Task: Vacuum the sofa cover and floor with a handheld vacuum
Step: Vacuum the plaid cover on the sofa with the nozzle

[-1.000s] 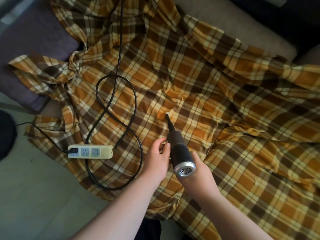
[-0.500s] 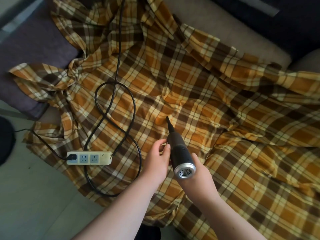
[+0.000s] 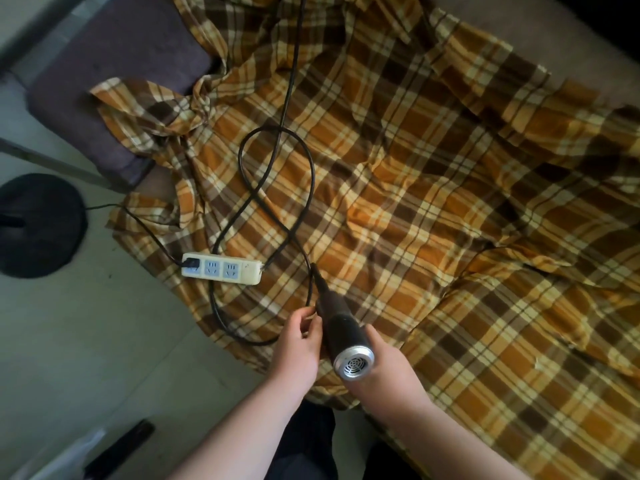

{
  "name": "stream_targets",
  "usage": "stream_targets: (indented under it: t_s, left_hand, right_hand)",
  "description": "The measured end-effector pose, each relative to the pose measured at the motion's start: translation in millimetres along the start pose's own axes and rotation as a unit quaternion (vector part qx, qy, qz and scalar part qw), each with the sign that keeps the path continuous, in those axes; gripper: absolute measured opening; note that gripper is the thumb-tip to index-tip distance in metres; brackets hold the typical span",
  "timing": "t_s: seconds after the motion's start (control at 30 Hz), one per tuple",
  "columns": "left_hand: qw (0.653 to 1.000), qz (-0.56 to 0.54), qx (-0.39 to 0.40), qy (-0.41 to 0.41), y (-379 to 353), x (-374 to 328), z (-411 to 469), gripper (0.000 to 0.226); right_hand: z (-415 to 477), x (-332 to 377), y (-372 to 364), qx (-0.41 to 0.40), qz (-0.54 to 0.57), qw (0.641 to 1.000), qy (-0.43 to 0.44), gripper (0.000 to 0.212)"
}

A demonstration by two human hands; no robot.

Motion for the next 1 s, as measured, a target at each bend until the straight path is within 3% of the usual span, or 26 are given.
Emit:
stream_targets:
  t_s: [0.23,0.4,0.6,0.7,1.0]
  left_hand:
    - [1.0,0.001,0.029,-0.006,-41,-17,-1,0.027]
    - [0.996,0.026,0.067,-0.048,-122,-46,12,0.032]
    - [0.988,0.059,0.116,-0.078,-233,-61,11,0.035]
    - [0.985,0.083,0.134,-0.069,-268,-39,-1,0.034]
    - [0.989,0.082,0.122,0.033,-279,71,-86,0.029]
  right_hand:
    - [-16,-28,26,-0.056,0.035,0.998,0.011,0.04]
    - [-44,-77,81,-0.141,0.078,0.987,-0.003,0.049]
    - [-84,-153,137,-0.208,0.096,0.973,-0.008,0.046]
    - [-105,-188,140,-0.19,0.101,0.977,-0.004,0.026]
    - [-154,-265,59,-0.059,0.065,0.996,-0.002,0.025]
Point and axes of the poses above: each hand's wrist, its own z-axis towards the middle knuckle, its own y-axis out of the back of the hand, x = y × z, the point moved 9 cm from there along z, towards the middle knuckle, and after that the axes turned 15 degrees about x, right-handed, at the moved point
